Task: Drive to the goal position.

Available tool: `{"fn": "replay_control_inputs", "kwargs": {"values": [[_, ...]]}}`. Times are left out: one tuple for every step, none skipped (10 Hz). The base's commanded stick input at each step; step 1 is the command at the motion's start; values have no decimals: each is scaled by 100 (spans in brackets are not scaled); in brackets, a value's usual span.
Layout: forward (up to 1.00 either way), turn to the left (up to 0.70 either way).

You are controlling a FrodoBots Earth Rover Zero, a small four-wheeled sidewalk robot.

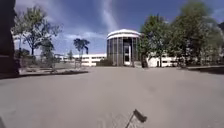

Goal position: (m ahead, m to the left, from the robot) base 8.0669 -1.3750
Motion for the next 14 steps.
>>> {"fn": "replay_control_inputs", "kwargs": {"values": [[70, 6], [70, 6], [70, 6], [70, 6], [70, 6], [70, 6], [70, 6], [70, 6], [70, 6], [70, 6], [70, 6], [70, 6], [70, 6], [70, 28]]}}
